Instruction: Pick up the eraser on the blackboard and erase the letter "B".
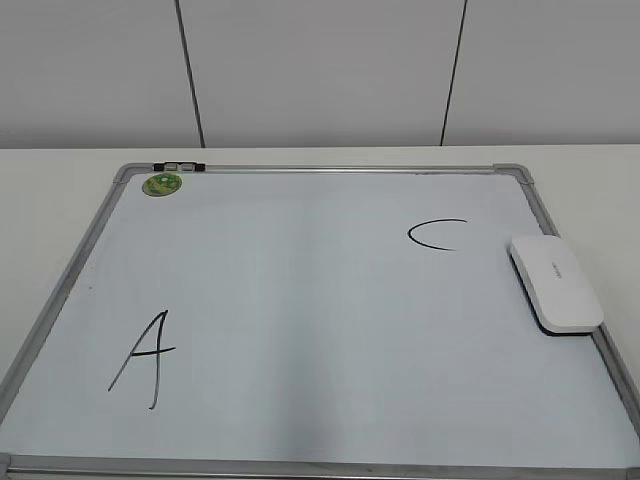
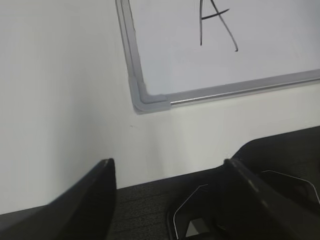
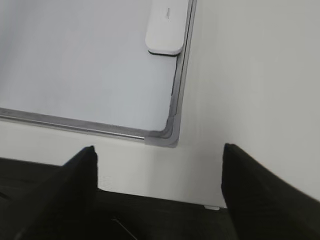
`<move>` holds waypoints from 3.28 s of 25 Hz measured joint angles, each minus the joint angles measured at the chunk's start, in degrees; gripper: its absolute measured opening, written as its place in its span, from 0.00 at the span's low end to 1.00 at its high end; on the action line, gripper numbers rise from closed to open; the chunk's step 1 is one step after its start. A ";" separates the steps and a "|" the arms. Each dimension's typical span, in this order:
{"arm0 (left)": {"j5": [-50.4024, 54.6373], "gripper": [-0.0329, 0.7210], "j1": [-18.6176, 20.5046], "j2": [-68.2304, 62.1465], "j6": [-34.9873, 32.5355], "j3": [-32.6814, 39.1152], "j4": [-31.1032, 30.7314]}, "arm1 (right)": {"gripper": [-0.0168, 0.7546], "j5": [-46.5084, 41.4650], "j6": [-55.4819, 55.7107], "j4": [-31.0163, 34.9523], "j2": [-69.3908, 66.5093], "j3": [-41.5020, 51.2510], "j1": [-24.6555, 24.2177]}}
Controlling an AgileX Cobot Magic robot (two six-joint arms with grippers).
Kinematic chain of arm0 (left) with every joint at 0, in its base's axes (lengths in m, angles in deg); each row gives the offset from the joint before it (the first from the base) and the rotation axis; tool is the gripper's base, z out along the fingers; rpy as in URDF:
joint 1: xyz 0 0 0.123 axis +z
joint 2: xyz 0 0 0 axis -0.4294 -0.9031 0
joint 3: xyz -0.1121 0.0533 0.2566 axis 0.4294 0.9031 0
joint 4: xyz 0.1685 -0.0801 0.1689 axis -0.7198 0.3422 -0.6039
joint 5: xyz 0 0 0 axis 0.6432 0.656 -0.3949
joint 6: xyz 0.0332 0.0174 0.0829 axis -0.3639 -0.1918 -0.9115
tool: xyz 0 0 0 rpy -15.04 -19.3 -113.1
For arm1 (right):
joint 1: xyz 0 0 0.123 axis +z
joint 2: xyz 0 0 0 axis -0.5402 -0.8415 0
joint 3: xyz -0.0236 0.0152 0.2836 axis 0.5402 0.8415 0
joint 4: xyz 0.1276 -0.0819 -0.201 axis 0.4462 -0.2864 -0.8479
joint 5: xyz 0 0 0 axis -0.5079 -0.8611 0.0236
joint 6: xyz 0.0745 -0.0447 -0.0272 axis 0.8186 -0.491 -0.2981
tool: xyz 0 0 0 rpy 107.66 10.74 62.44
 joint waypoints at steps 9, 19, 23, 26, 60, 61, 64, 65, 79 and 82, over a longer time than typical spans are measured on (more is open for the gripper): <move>-3.43 0.68 0.00 4.71 0.12 1.44 -4.36 | 0.79 1.46 0.86 -0.34 2.00 8.33 0.00; -7.80 0.68 0.00 4.81 0.16 3.50 -4.59 | 0.79 7.44 1.00 -0.34 2.00 10.68 0.00; -7.88 0.68 0.00 4.81 0.16 3.50 -4.33 | 0.79 7.60 1.05 -0.34 2.00 10.68 0.00; -7.93 0.68 0.00 4.81 0.16 3.50 -4.12 | 0.79 7.60 1.05 -0.34 2.00 10.68 0.00; -7.57 0.68 4.28 22.04 0.24 3.50 -3.87 | 0.79 7.59 1.14 -0.47 18.13 10.78 -5.20; -7.57 0.68 4.52 22.04 0.24 3.50 -3.87 | 0.79 7.59 1.14 -0.47 18.13 10.78 -5.20; -7.57 0.68 4.61 22.04 0.24 3.50 -3.87 | 0.79 7.59 1.14 -0.47 18.13 10.78 -5.20; -7.57 0.68 4.61 22.04 0.24 3.50 -3.87 | 0.79 7.59 1.14 -0.57 18.13 10.78 -5.20; -7.57 0.68 4.61 22.04 0.24 3.50 -3.87 | 0.79 7.59 1.14 -0.57 18.13 10.78 -5.20; -7.57 0.68 4.61 22.04 0.24 3.50 -3.87 | 0.79 7.59 1.14 -0.57 18.13 10.78 -5.20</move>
